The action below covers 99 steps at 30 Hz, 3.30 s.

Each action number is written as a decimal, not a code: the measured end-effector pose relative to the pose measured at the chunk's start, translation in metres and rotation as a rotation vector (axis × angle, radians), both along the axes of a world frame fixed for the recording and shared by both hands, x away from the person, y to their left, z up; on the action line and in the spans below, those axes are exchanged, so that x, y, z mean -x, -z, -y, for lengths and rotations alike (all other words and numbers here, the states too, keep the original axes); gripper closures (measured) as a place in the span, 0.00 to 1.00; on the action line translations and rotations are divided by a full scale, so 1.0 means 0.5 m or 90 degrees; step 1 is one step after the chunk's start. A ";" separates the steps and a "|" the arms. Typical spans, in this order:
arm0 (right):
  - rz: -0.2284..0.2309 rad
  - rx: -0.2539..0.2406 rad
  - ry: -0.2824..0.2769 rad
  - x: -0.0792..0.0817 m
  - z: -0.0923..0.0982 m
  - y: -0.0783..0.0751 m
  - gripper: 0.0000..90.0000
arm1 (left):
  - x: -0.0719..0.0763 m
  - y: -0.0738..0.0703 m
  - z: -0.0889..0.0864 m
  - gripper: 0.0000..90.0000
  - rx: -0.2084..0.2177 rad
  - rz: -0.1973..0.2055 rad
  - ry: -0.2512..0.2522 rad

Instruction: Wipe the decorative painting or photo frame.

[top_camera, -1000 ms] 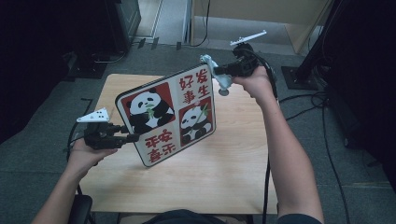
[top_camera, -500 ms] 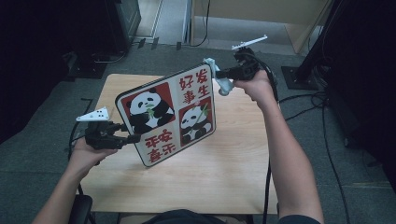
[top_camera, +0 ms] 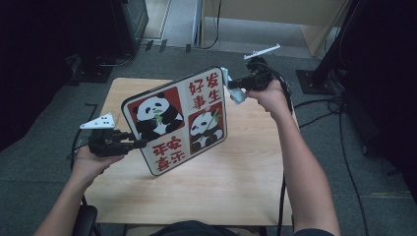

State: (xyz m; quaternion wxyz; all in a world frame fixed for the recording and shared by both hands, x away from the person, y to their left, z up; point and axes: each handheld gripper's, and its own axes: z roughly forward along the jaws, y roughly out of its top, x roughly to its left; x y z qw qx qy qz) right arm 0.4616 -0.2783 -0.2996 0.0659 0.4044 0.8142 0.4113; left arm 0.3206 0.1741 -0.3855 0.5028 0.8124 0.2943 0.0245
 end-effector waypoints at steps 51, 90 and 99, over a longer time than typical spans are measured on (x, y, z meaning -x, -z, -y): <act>-0.029 -0.045 0.009 0.043 0.020 0.160 0.90 | -0.001 0.000 0.000 0.86 -0.027 -0.003 -0.014; -0.071 -0.032 0.053 0.096 0.033 0.326 0.90 | 0.001 -0.001 0.001 0.86 -0.032 0.001 -0.014; -0.077 -0.014 0.061 0.107 0.037 0.345 0.90 | 0.007 -0.002 0.003 0.86 -0.034 0.002 -0.013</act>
